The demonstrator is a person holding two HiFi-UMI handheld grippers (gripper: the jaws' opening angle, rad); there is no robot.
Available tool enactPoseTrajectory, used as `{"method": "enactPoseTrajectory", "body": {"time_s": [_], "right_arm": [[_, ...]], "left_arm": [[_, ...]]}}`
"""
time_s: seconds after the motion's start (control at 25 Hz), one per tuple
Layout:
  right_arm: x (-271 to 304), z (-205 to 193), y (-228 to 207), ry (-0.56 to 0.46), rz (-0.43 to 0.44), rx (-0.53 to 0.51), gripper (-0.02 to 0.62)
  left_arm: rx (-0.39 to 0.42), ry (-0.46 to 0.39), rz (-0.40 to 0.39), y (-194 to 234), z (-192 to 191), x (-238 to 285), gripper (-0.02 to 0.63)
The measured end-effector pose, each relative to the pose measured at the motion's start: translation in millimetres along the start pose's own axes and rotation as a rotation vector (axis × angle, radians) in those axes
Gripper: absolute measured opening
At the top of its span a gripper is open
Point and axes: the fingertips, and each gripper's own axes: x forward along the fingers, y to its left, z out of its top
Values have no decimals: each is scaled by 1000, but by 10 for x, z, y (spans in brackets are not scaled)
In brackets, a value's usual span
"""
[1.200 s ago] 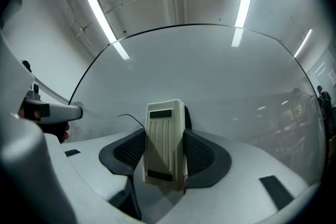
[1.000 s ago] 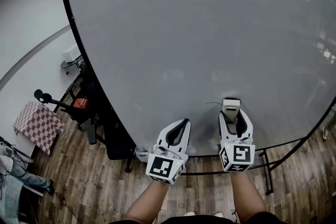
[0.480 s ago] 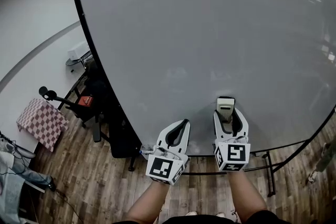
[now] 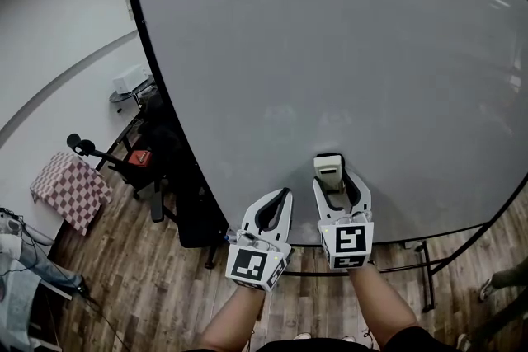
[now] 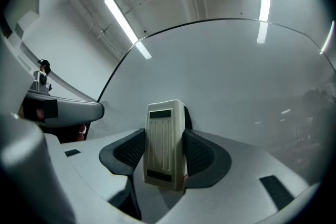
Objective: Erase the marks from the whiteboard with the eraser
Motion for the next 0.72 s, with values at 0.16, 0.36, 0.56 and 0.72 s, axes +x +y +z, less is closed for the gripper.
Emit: {"method": "enactPoseTrajectory", "body": {"time_s": [0.16,0.36,0.56,0.72], "right_arm": [[84,41,244,26,67,-7,253],[122,52,503,48,155,-15,253],[52,143,598,4,203,-13,255],[-133,419,586,-75,222,-7,255]], "left_arm": [[9,-4,26,104,50,-86,20],[14,-8,59,166,111,-209,20],[34,-3,104,297,125,-266,20],[49,-10,134,367,206,-310,20]]}}
